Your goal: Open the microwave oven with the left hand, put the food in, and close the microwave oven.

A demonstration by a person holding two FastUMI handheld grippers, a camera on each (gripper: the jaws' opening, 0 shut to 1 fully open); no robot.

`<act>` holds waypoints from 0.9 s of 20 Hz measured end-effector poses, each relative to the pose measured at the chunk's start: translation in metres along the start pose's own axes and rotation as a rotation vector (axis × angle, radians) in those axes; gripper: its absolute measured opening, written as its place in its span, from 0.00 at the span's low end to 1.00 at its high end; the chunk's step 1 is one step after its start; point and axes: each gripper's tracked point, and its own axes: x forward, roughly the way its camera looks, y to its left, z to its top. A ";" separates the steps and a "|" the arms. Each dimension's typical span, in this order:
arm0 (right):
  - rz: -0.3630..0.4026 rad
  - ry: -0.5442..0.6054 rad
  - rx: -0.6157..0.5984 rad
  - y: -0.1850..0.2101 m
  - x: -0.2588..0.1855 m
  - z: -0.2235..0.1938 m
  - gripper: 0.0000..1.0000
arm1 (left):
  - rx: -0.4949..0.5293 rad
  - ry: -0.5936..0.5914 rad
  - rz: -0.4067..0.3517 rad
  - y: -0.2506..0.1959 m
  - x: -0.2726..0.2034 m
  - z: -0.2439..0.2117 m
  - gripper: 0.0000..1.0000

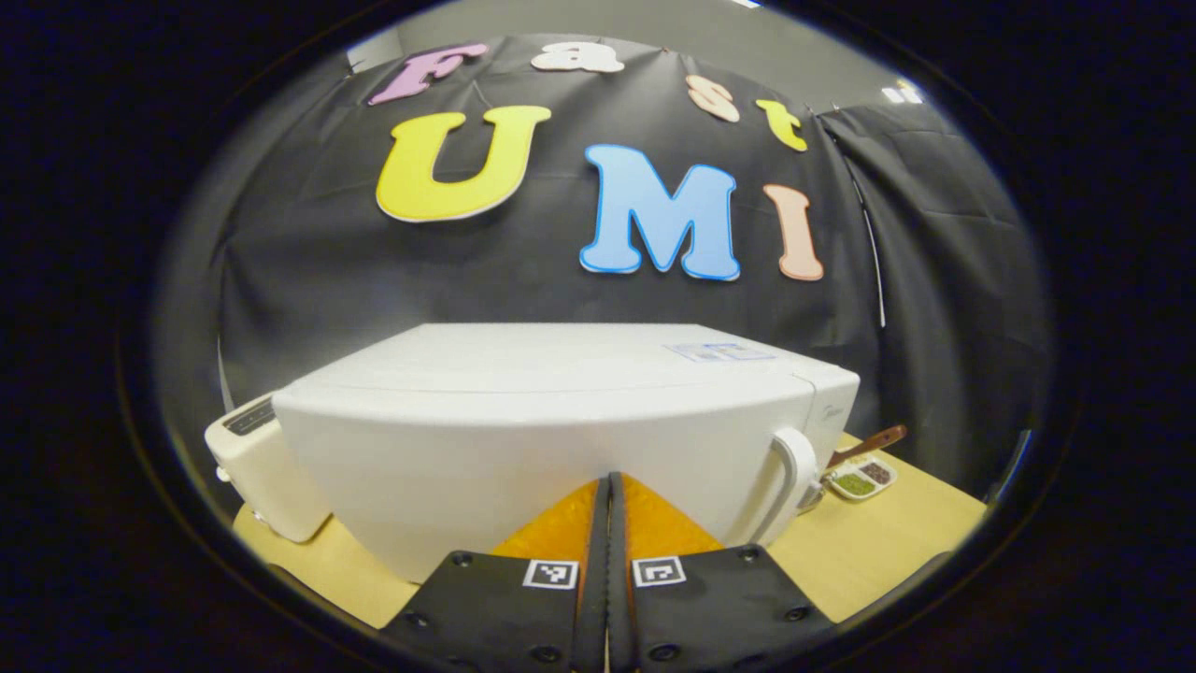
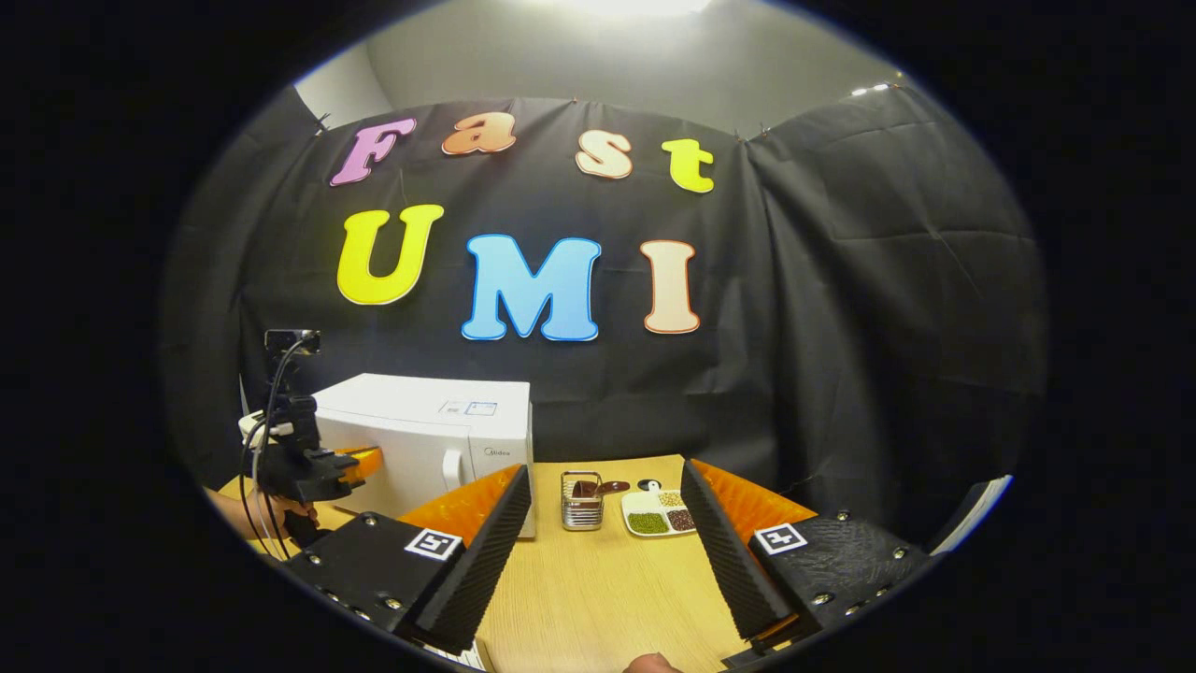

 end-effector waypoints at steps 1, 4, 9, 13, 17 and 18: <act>0.004 -0.003 -0.005 0.001 -0.002 0.001 0.98 | 0.011 -0.008 -0.002 -0.008 0.002 0.004 0.07; 0.028 -0.022 0.007 0.006 -0.012 0.007 0.98 | 0.085 -0.036 0.026 -0.022 -0.001 0.025 0.07; 0.104 -0.047 0.009 0.006 -0.024 0.013 0.98 | 0.067 -0.128 0.062 -0.037 -0.053 0.067 0.07; 0.163 -0.072 0.026 -0.001 -0.034 0.018 0.98 | 0.064 -0.168 0.123 -0.038 -0.108 0.085 0.08; 0.226 -0.080 0.037 -0.005 -0.048 0.017 0.98 | 0.070 -0.197 0.194 -0.041 -0.166 0.093 0.07; 0.241 -0.082 0.040 -0.007 -0.052 0.016 0.98 | 0.074 -0.202 0.214 -0.041 -0.180 0.093 0.07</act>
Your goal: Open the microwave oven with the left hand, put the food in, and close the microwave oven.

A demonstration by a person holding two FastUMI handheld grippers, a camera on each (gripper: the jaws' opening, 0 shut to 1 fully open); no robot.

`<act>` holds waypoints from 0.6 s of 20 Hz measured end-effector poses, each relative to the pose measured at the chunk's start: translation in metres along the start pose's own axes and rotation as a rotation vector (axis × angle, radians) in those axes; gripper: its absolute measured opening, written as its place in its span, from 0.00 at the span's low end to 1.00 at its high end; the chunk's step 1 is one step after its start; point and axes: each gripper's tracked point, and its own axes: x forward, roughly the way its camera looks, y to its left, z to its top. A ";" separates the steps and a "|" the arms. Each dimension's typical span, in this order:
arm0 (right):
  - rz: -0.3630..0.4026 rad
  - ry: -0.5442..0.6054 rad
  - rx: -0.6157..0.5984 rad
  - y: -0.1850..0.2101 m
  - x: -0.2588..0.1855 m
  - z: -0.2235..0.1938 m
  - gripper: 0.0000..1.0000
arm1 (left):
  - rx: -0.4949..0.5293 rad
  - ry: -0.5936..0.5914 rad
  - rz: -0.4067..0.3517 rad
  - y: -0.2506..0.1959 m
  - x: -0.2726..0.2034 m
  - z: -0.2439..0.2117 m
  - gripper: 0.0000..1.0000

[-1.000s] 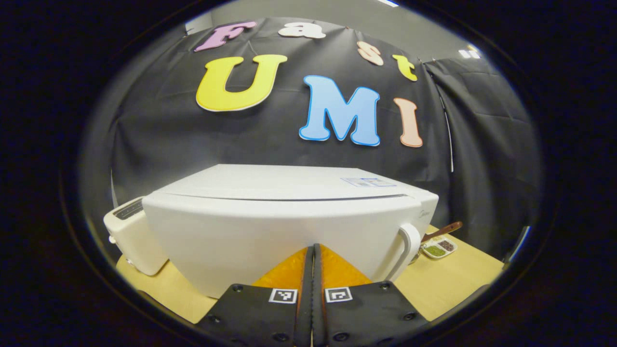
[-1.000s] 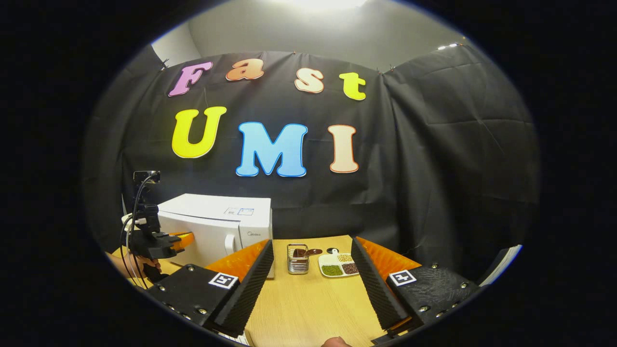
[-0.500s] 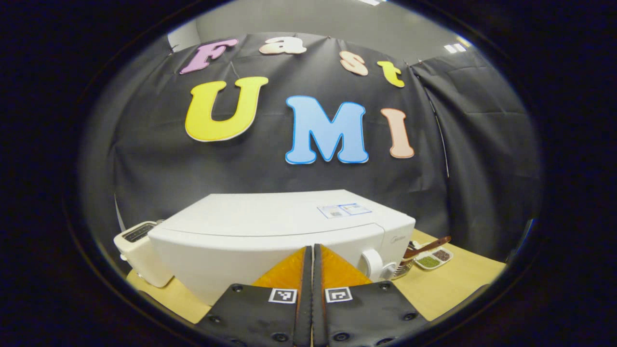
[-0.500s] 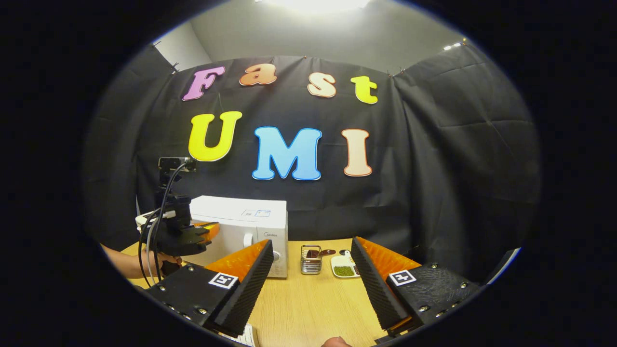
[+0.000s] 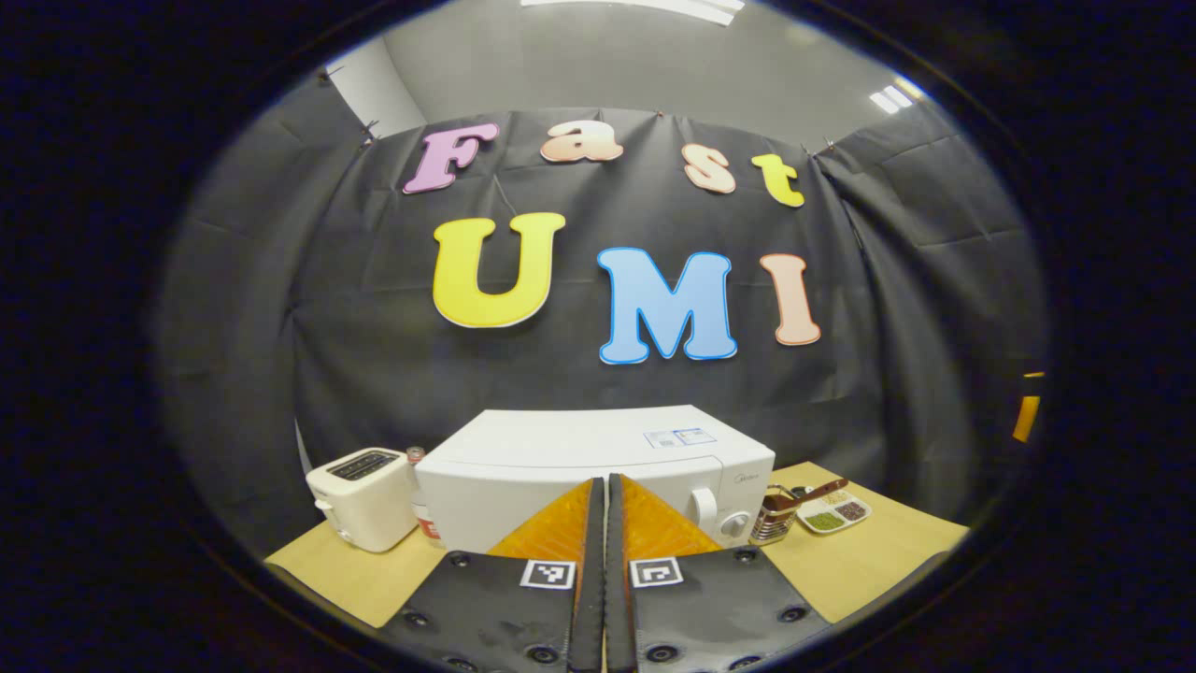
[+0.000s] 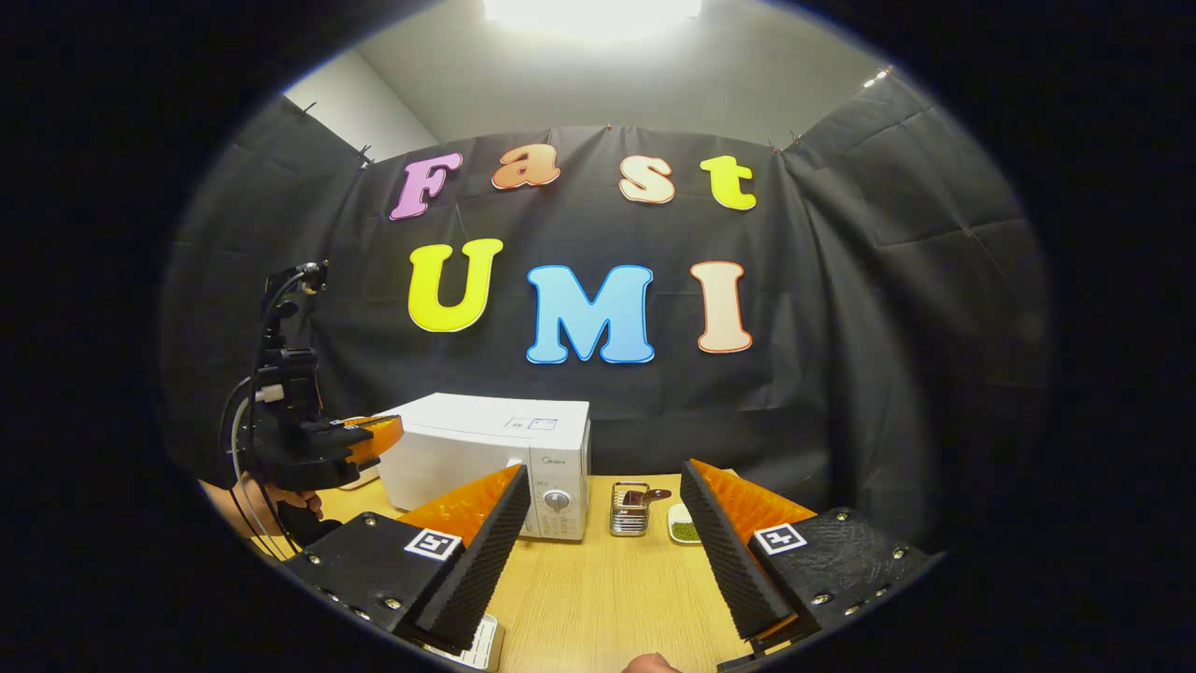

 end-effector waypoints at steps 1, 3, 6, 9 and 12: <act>0.015 -0.003 0.004 0.000 -0.004 0.001 0.98 | 0.003 -0.002 0.018 0.001 -0.012 0.003 0.07; 0.044 -0.013 0.010 0.000 -0.013 0.002 0.98 | 0.013 -0.003 0.051 0.005 -0.038 0.006 0.07; 0.068 -0.027 0.028 -0.002 -0.023 0.004 0.98 | 0.026 -0.013 0.094 0.011 -0.073 0.015 0.07; 0.084 -0.036 0.034 -0.004 -0.026 0.004 0.98 | 0.025 -0.034 0.126 0.014 -0.106 0.025 0.07; 0.086 -0.042 0.046 -0.007 -0.029 0.007 0.98 | 0.026 -0.043 0.150 0.020 -0.135 0.033 0.10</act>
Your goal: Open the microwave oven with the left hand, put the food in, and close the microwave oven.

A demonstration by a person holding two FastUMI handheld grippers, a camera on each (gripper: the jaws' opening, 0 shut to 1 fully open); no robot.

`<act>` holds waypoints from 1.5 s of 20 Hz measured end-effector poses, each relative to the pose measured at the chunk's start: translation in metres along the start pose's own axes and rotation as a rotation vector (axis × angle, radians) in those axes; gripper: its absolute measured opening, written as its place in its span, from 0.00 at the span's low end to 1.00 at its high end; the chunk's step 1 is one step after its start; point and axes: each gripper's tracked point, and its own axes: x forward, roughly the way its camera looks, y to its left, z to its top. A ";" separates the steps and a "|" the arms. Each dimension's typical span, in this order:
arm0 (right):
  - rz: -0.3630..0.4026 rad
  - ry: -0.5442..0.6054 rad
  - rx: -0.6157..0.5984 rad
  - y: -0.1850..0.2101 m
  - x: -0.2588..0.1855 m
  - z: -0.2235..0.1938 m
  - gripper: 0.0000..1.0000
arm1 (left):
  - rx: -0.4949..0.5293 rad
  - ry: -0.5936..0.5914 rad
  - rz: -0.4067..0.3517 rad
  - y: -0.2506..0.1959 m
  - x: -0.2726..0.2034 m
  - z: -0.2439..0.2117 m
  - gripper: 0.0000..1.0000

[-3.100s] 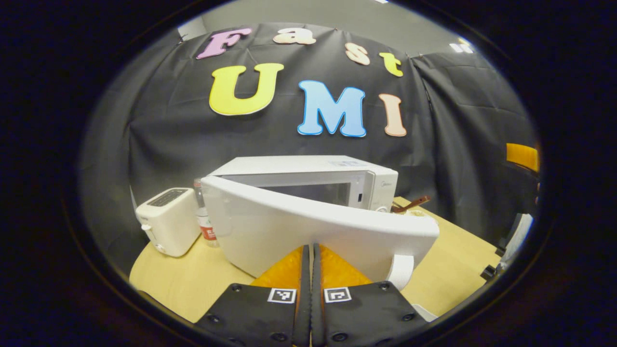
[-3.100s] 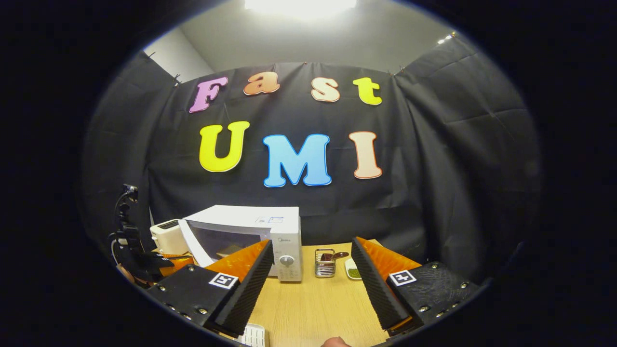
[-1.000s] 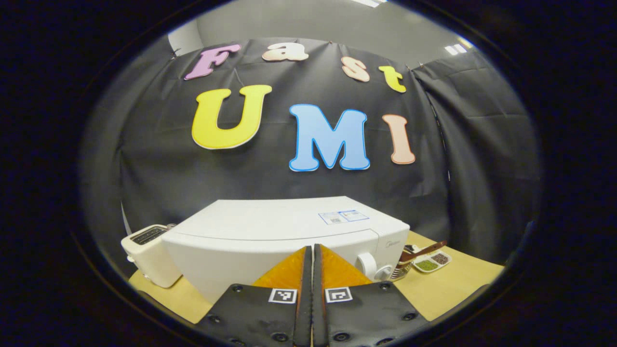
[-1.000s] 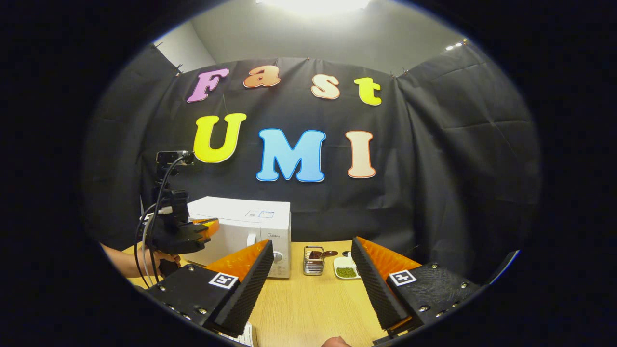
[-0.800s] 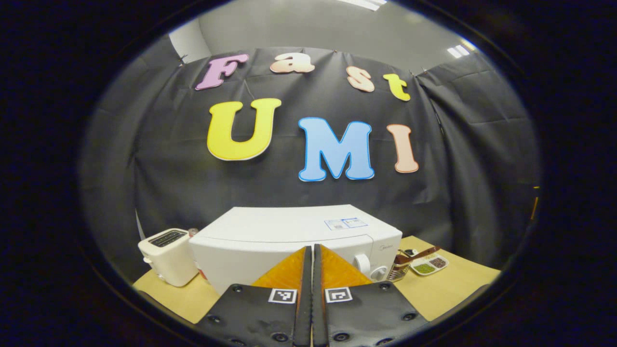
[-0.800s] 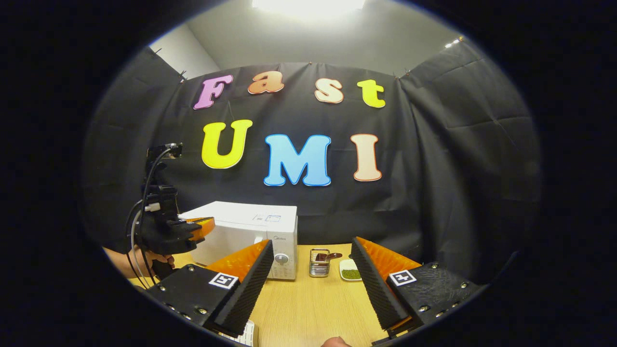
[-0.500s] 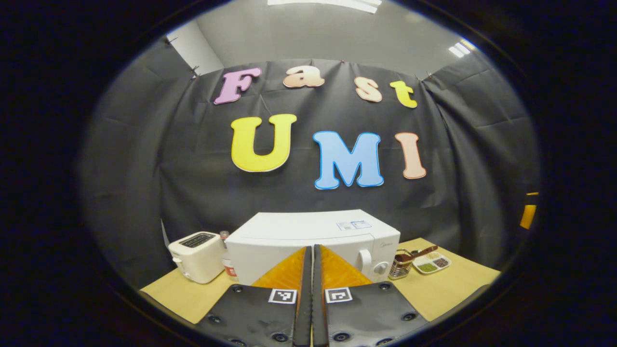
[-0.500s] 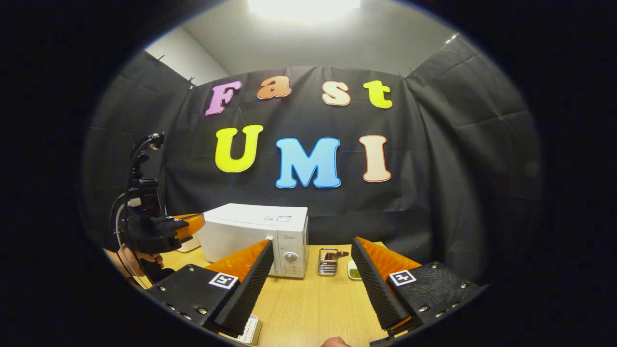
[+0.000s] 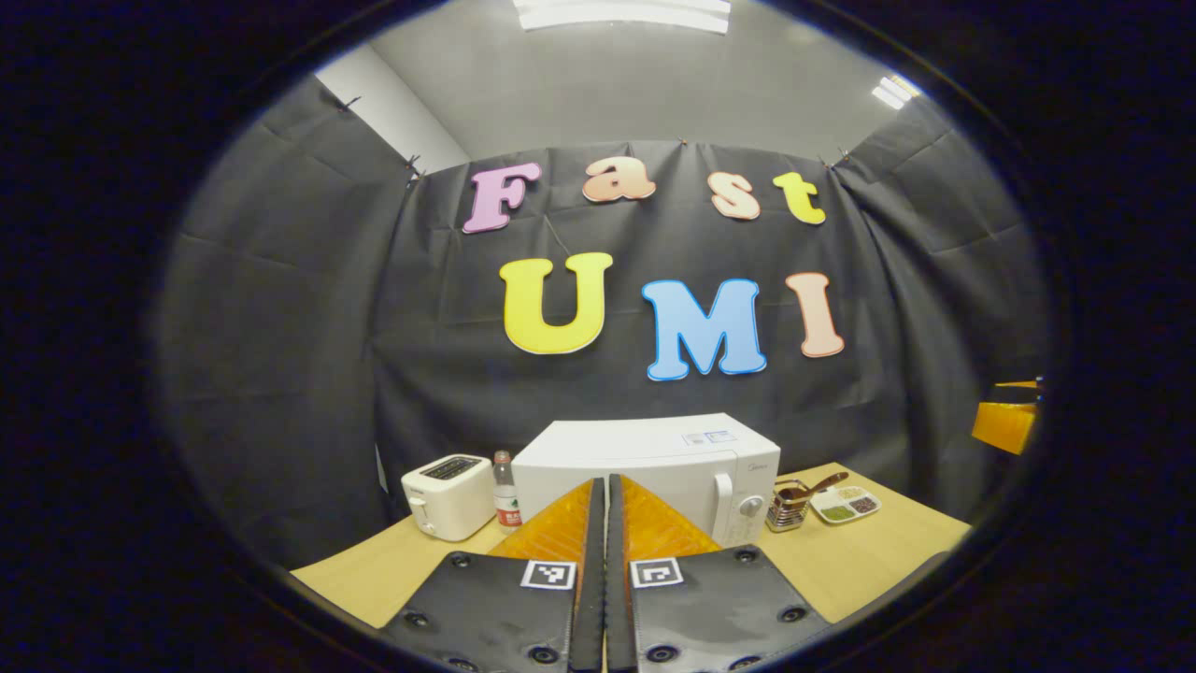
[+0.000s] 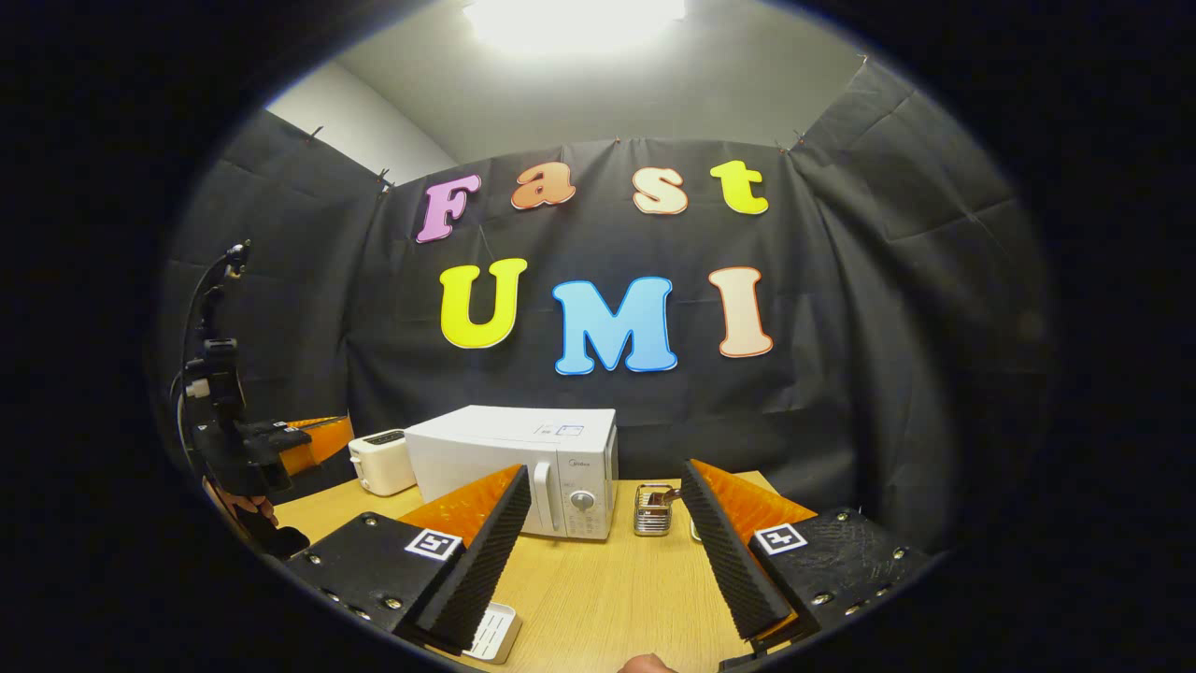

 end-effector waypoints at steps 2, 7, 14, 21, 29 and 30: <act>-0.009 -0.006 -0.006 0.000 0.000 0.001 0.98 | 0.002 -0.008 0.008 0.007 -0.014 0.004 0.07; -0.028 -0.002 -0.022 0.011 0.004 -0.004 0.98 | 0.018 -0.015 0.008 0.032 -0.035 0.007 0.08; -0.034 -0.016 -0.038 0.039 0.001 0.001 0.98 | 0.009 -0.045 0.004 0.060 -0.051 0.018 0.56; -0.051 -0.012 -0.035 0.056 -0.001 0.001 0.98 | 0.003 -0.079 0.004 0.073 -0.055 0.025 0.94; -0.068 -0.016 -0.041 0.062 -0.001 0.003 0.98 | -0.007 -0.097 0.012 0.080 -0.053 0.026 0.96; -0.069 -0.016 -0.042 0.063 -0.001 0.003 0.98 | -0.009 -0.101 0.013 0.081 -0.051 0.028 0.96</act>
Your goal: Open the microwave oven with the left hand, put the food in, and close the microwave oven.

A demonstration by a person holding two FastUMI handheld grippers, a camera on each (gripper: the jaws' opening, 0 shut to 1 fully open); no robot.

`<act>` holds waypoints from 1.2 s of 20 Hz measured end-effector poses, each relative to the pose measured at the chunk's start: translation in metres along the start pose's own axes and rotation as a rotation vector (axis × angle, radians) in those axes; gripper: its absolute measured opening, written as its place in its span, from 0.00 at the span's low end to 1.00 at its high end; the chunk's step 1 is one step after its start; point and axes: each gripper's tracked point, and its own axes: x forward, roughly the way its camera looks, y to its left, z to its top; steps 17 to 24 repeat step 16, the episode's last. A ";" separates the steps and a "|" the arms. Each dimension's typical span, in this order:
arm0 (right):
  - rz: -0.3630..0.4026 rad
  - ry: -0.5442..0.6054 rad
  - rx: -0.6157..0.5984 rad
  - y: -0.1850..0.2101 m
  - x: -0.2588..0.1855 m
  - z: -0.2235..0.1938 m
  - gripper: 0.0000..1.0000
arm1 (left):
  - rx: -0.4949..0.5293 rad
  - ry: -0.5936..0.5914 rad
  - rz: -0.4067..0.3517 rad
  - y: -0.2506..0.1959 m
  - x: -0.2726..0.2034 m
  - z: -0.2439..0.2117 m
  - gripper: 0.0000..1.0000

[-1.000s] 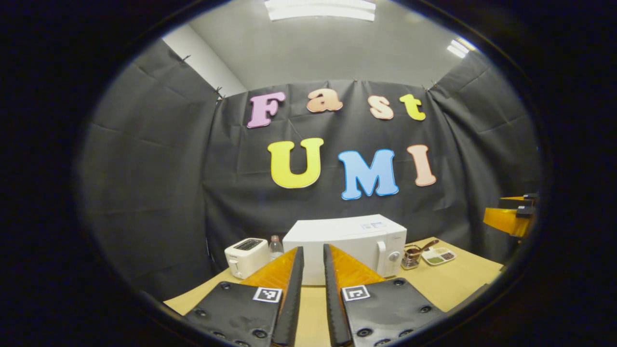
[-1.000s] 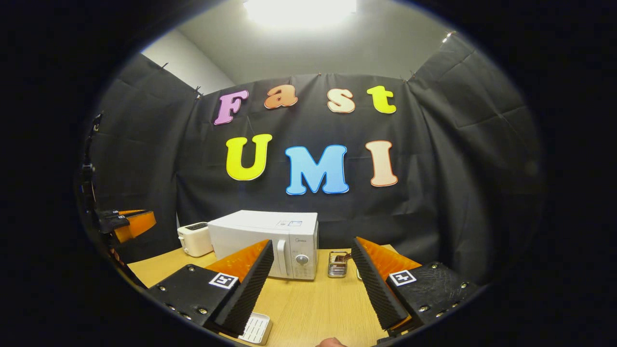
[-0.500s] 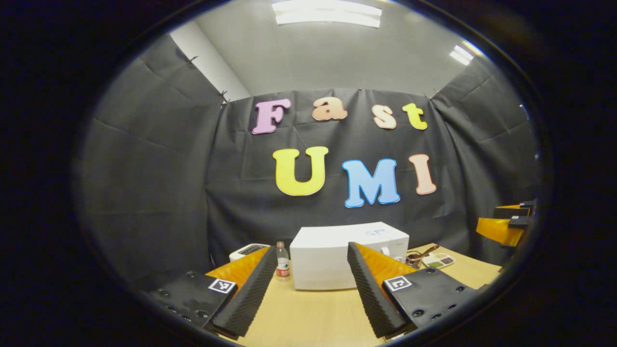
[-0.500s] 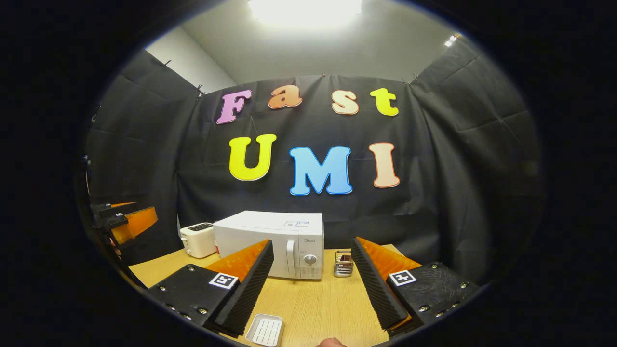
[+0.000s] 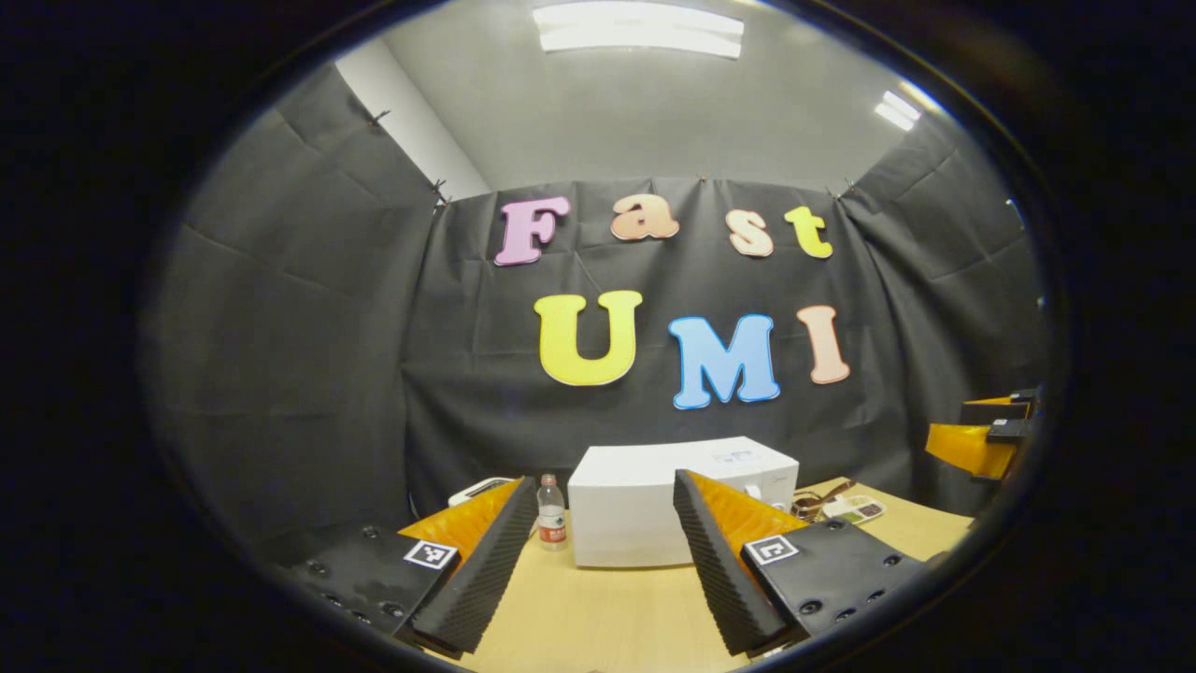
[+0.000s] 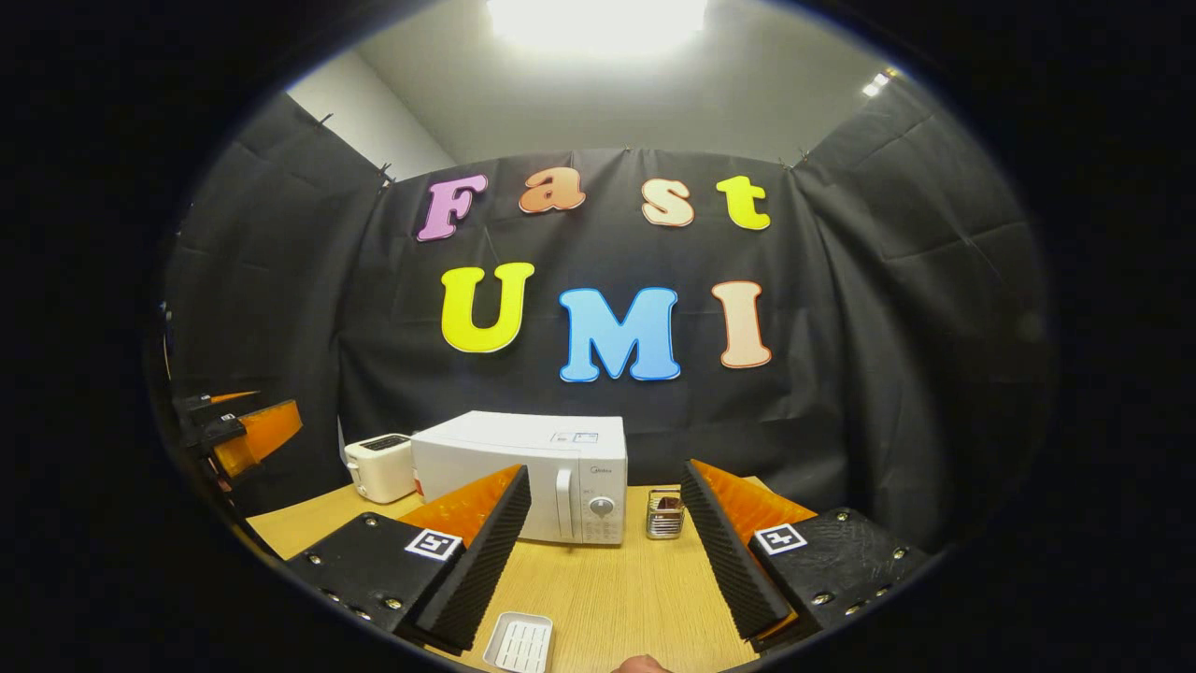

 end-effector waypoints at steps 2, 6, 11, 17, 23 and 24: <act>-0.001 0.001 -0.001 0.001 0.000 0.000 0.98 | 0.006 -0.007 0.002 0.002 0.001 0.001 0.96; -0.004 0.000 -0.002 0.002 0.000 0.000 0.98 | 0.009 -0.021 0.005 0.005 0.003 0.005 0.96; -0.012 -0.006 -0.005 0.002 0.000 0.003 0.98 | 0.019 -0.029 0.003 0.006 0.005 0.007 0.94; -0.019 -0.005 -0.001 0.001 -0.004 0.001 0.98 | 0.035 -0.034 -0.003 0.004 0.001 0.008 0.94; -0.019 -0.005 -0.001 0.001 -0.004 0.001 0.98 | 0.035 -0.034 -0.003 0.004 0.001 0.008 0.94; -0.019 -0.005 -0.001 0.001 -0.004 0.001 0.98 | 0.035 -0.034 -0.003 0.004 0.001 0.008 0.94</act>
